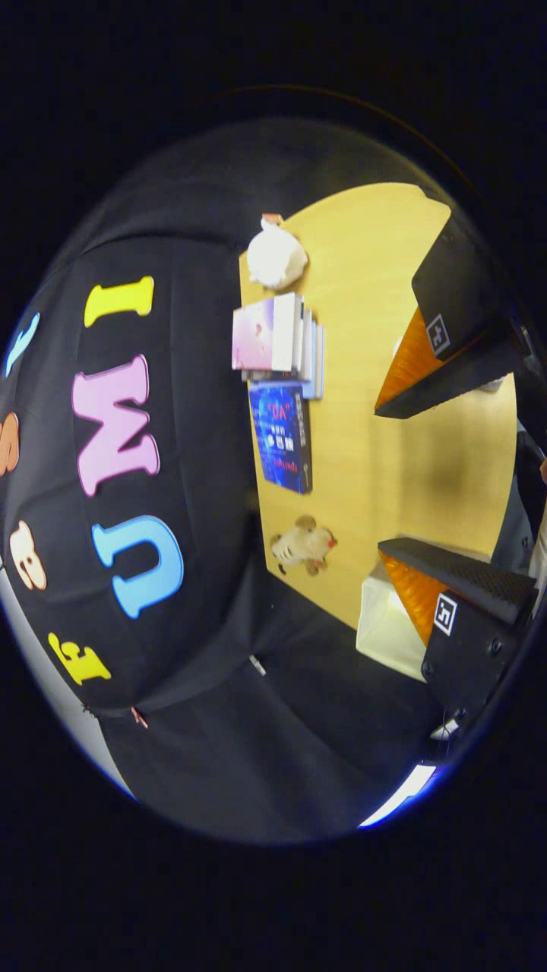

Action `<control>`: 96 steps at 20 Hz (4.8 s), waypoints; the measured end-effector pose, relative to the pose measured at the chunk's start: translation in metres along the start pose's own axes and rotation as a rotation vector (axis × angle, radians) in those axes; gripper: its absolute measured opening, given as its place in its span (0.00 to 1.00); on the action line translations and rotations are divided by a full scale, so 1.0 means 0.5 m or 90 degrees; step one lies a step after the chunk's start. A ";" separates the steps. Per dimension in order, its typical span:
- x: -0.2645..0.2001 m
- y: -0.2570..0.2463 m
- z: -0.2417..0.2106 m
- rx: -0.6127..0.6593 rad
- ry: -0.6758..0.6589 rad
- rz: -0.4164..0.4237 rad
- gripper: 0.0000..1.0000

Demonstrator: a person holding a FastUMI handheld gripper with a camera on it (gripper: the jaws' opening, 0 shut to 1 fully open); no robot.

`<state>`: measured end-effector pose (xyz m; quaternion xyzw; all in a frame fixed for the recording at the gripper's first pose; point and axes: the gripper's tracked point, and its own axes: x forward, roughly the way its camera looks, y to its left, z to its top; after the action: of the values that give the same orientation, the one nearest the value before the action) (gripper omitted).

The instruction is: Open the storage box then place both shoes into the box .Put the left shoe in first, then the right shoe, with the right side of both shoes facing outward in a uniform manner.

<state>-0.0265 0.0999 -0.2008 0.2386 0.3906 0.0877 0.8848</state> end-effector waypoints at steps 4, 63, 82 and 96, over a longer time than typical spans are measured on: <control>-0.023 -0.171 -0.051 0.002 0.030 -0.090 0.97; 0.050 0.387 -0.144 0.171 0.307 0.200 0.13; 0.189 0.484 -0.330 0.053 0.431 0.074 0.13; 0.164 0.498 -0.217 0.023 0.284 0.190 0.99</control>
<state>-0.0426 0.3832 -0.1948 0.2841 0.5379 0.2606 0.7497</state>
